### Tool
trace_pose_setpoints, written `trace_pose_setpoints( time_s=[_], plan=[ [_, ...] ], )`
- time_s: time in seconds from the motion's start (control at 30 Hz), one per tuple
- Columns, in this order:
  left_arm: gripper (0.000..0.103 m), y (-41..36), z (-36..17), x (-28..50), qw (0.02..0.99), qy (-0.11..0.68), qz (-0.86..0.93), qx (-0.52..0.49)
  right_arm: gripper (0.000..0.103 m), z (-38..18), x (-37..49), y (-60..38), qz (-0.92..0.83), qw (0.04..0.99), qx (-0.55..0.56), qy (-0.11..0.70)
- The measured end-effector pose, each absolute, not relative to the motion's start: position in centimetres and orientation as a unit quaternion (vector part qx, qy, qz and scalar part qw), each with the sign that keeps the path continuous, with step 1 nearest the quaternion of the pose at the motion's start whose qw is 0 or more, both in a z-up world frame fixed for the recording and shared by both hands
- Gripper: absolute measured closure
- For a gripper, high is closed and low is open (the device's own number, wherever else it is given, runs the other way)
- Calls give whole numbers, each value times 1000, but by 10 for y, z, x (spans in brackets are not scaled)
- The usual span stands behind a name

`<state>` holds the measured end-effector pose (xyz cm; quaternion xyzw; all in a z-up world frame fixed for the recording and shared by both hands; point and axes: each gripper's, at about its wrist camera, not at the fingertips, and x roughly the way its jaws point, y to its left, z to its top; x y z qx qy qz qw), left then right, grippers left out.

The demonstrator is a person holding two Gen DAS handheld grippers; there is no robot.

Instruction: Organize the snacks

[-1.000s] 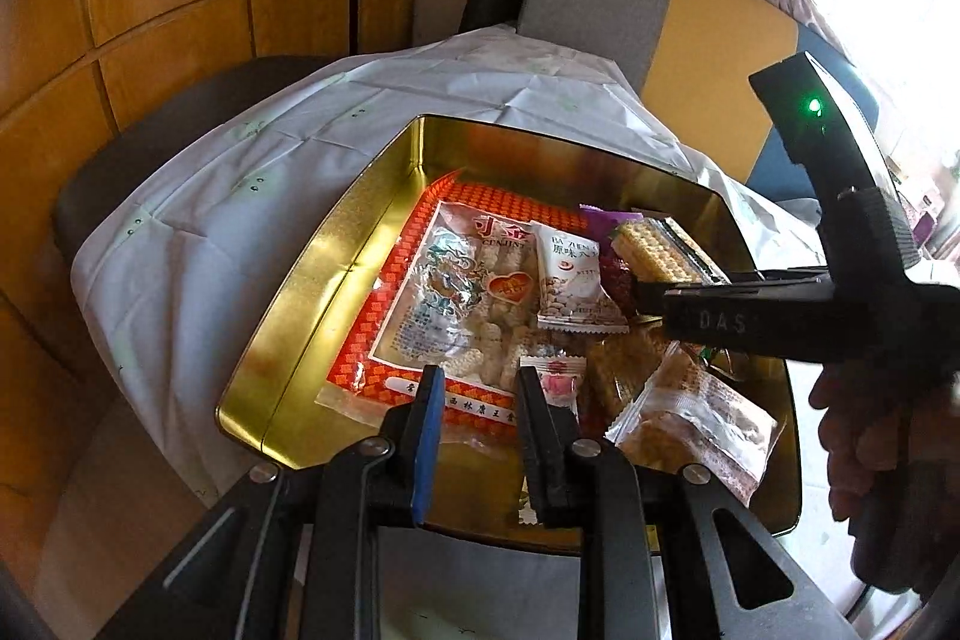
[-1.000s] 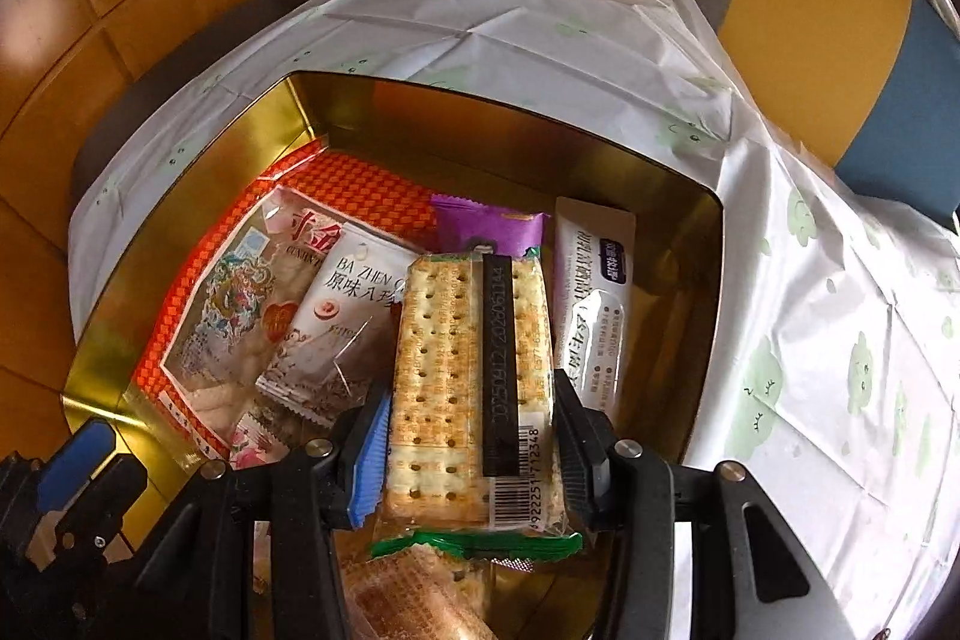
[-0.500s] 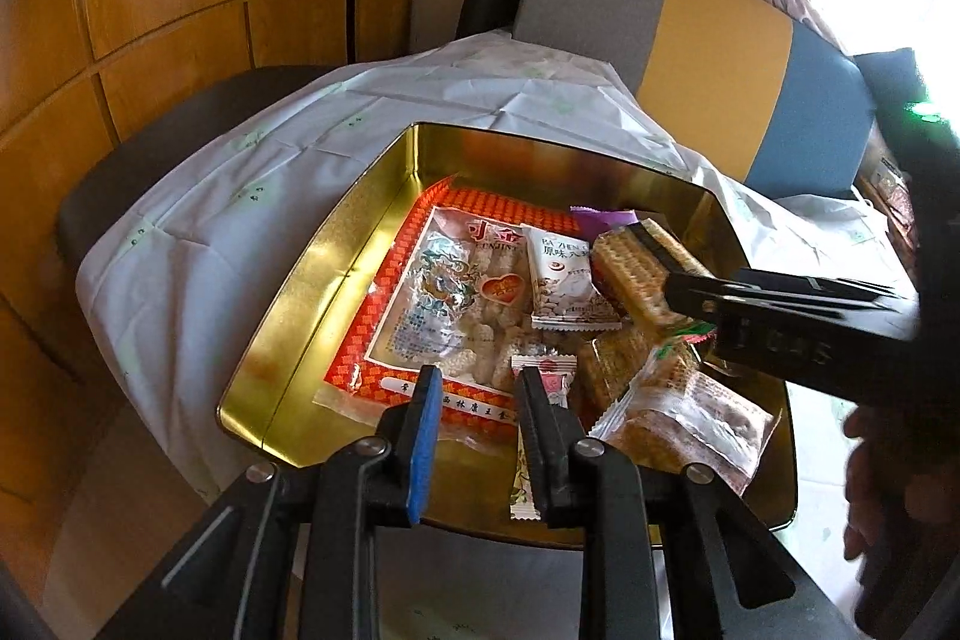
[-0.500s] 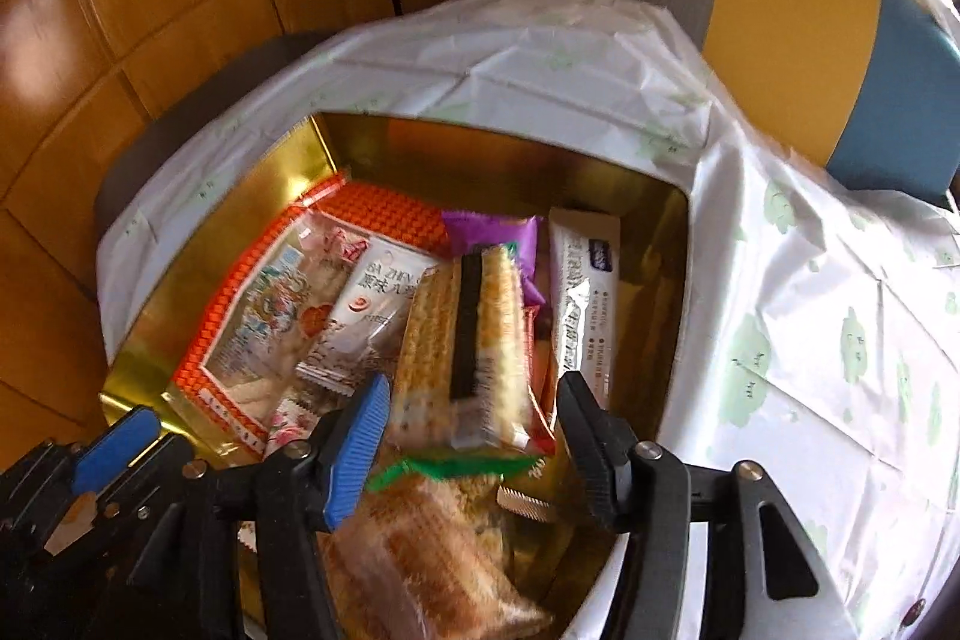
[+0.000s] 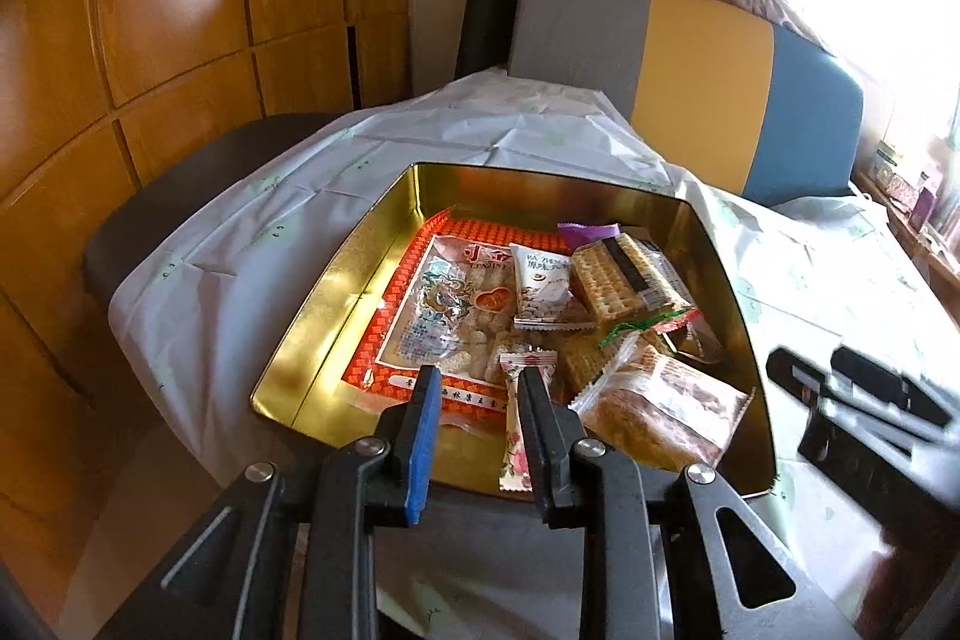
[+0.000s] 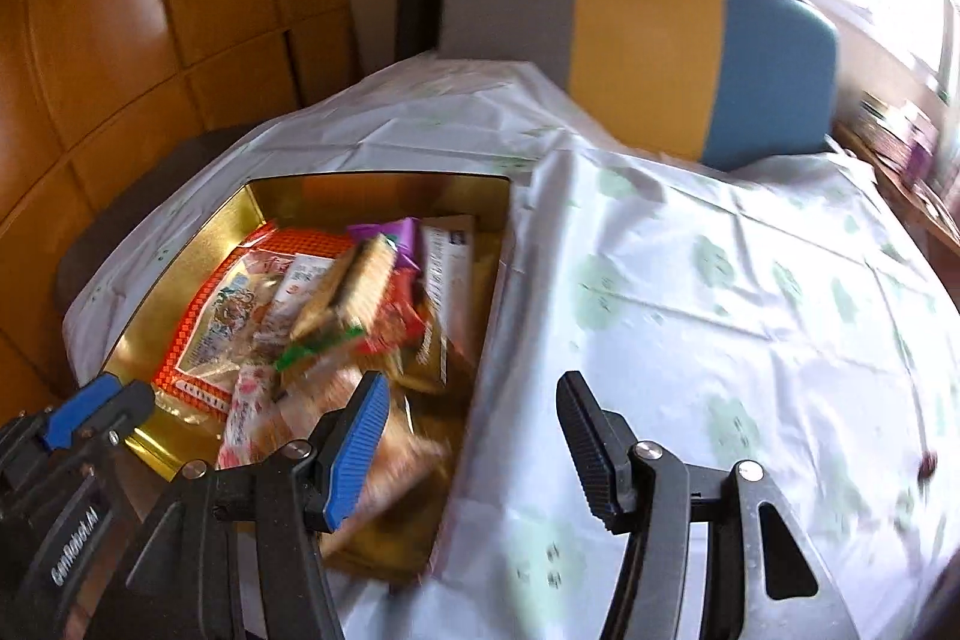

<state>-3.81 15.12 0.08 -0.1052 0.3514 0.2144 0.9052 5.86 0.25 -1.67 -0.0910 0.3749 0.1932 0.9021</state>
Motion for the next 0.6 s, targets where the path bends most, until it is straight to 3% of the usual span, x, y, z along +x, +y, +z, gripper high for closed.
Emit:
trace_pose_setpoints(
  time_s=[0.1, 0.3, 0.6],
  plan=[
    [67, 144, 4, -43, 910, 342, 208, -105, 44, -19, 44, -6, 184, 907, -90, 369],
    [58, 130, 10, -48, 918, 332, 193, -96, 44, -20, 26, -12, 171, 914, -98, 354],
    [55, 126, 12, -53, 920, 329, 190, -95, 44, -18, 16, -11, 169, 918, -103, 344]
  ],
)
